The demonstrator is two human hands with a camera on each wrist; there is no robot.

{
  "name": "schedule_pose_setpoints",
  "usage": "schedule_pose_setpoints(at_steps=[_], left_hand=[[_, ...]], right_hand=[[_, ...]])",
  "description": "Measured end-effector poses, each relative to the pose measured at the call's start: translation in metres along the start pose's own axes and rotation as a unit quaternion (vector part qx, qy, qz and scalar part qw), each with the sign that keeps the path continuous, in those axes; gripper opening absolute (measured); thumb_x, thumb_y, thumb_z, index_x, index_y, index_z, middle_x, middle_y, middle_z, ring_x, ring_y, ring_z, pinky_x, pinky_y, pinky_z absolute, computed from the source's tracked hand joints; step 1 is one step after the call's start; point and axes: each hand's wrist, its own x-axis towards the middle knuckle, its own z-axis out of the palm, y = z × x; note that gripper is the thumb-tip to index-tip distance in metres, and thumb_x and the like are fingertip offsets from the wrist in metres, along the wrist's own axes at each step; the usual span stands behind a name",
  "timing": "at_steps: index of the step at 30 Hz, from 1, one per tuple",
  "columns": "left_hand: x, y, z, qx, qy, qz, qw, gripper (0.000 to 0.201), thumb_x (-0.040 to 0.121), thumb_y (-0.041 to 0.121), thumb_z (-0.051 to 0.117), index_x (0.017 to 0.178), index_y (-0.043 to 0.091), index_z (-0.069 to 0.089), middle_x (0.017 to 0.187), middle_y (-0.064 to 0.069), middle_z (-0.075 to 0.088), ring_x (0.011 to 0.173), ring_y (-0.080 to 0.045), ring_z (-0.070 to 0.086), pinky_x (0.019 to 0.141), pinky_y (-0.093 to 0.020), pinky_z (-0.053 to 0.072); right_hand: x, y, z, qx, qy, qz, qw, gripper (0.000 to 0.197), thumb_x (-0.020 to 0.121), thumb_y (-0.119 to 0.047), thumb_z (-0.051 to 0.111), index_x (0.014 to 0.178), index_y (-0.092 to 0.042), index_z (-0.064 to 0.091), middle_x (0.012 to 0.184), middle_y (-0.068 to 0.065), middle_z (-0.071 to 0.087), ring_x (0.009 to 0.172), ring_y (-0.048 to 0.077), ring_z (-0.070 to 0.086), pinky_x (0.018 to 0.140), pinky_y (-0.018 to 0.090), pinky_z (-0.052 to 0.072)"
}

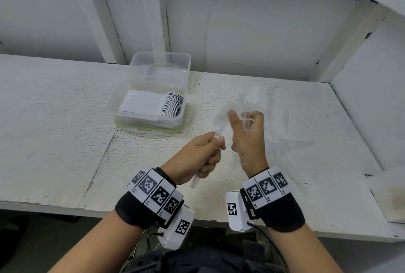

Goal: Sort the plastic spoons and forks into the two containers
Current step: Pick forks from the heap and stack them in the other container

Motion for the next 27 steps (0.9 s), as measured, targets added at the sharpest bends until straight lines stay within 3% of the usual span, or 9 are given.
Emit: schedule_pose_setpoints(at_steps=[4, 7, 9, 11, 13, 15, 18, 22, 27], left_hand=[[0.007, -0.001, -0.007, -0.029, 0.105, 0.002, 0.994, 0.029, 0.100, 0.037, 0.036, 0.089, 0.016, 0.052, 0.052, 0.008, 0.033, 0.042, -0.007, 0.024, 0.039, -0.016, 0.019], [0.009, -0.001, -0.005, -0.041, 0.134, 0.007, 0.990, 0.026, 0.101, 0.028, 0.035, 0.088, 0.015, 0.052, 0.060, 0.003, 0.037, 0.047, -0.009, 0.033, 0.042, -0.019, 0.028], [0.011, -0.001, -0.002, -0.062, 0.147, 0.024, 0.987, 0.025, 0.102, 0.023, 0.035, 0.086, 0.012, 0.051, 0.065, -0.001, 0.045, 0.054, -0.011, 0.045, 0.047, -0.022, 0.041], [0.013, 0.000, -0.001, -0.094, 0.156, 0.037, 0.983, 0.024, 0.102, 0.022, 0.036, 0.087, 0.009, 0.051, 0.075, -0.007, 0.056, 0.069, -0.016, 0.059, 0.065, -0.029, 0.055], [0.014, -0.001, -0.002, -0.114, 0.163, 0.042, 0.979, 0.022, 0.101, 0.023, 0.039, 0.094, 0.007, 0.053, 0.090, -0.014, 0.066, 0.091, -0.024, 0.066, 0.085, -0.040, 0.055], [0.014, -0.001, -0.003, -0.121, 0.165, 0.050, 0.978, 0.025, 0.099, 0.023, 0.044, 0.103, 0.003, 0.058, 0.105, -0.015, 0.069, 0.102, -0.025, 0.066, 0.092, -0.042, 0.052], [0.013, -0.002, -0.004, -0.133, 0.148, 0.072, 0.977, 0.026, 0.099, 0.020, 0.044, 0.107, 0.004, 0.063, 0.103, -0.012, 0.071, 0.100, -0.023, 0.067, 0.086, -0.034, 0.055], [0.013, -0.003, -0.007, -0.142, 0.128, 0.070, 0.979, 0.025, 0.098, 0.018, 0.045, 0.102, 0.007, 0.066, 0.092, -0.007, 0.073, 0.092, -0.017, 0.069, 0.071, -0.026, 0.055], [0.013, -0.002, -0.013, -0.135, 0.106, 0.047, 0.984, 0.023, 0.097, 0.015, 0.047, 0.101, 0.002, 0.065, 0.093, -0.009, 0.073, 0.088, -0.016, 0.070, 0.069, -0.026, 0.056]], right_hand=[[0.000, -0.002, -0.006, 0.033, 0.002, 0.038, 0.999, 0.007, 0.099, -0.020, 0.037, 0.106, -0.020, 0.037, 0.075, -0.001, 0.040, 0.047, 0.007, 0.033, 0.040, 0.017, 0.029], [-0.004, 0.003, -0.002, -0.006, -0.018, 0.012, 1.000, 0.015, 0.098, -0.016, 0.042, 0.112, -0.017, 0.046, 0.080, -0.003, 0.046, 0.047, 0.002, 0.041, 0.044, 0.016, 0.037], [-0.007, 0.005, 0.003, -0.020, -0.031, -0.009, 0.999, 0.015, 0.097, -0.017, 0.046, 0.111, -0.016, 0.050, 0.084, -0.006, 0.052, 0.053, -0.001, 0.049, 0.050, 0.015, 0.043], [-0.011, 0.008, 0.007, -0.035, -0.041, -0.030, 0.998, 0.012, 0.096, -0.017, 0.049, 0.107, -0.021, 0.052, 0.088, -0.011, 0.056, 0.068, -0.004, 0.055, 0.064, 0.015, 0.048], [-0.013, 0.010, 0.011, -0.052, -0.043, -0.047, 0.997, 0.012, 0.095, -0.016, 0.051, 0.104, -0.023, 0.054, 0.091, -0.016, 0.058, 0.081, -0.002, 0.056, 0.074, 0.011, 0.046], [-0.014, 0.012, 0.015, -0.069, -0.043, -0.058, 0.995, 0.012, 0.094, -0.016, 0.052, 0.101, -0.024, 0.056, 0.093, -0.016, 0.060, 0.087, -0.003, 0.056, 0.073, 0.003, 0.041], [-0.017, 0.016, 0.020, -0.090, -0.043, -0.072, 0.992, 0.011, 0.094, -0.019, 0.053, 0.100, -0.027, 0.057, 0.101, -0.010, 0.061, 0.093, -0.001, 0.056, 0.074, 0.002, 0.041], [-0.017, 0.016, 0.021, -0.099, -0.049, -0.081, 0.991, 0.012, 0.094, -0.018, 0.053, 0.097, -0.028, 0.058, 0.099, -0.015, 0.050, 0.088, -0.003, 0.053, 0.072, 0.002, 0.042], [-0.016, 0.013, 0.019, -0.079, -0.073, -0.066, 0.992, 0.017, 0.093, -0.011, 0.053, 0.095, -0.026, 0.060, 0.101, -0.005, 0.060, 0.091, 0.005, 0.056, 0.075, 0.003, 0.042]])
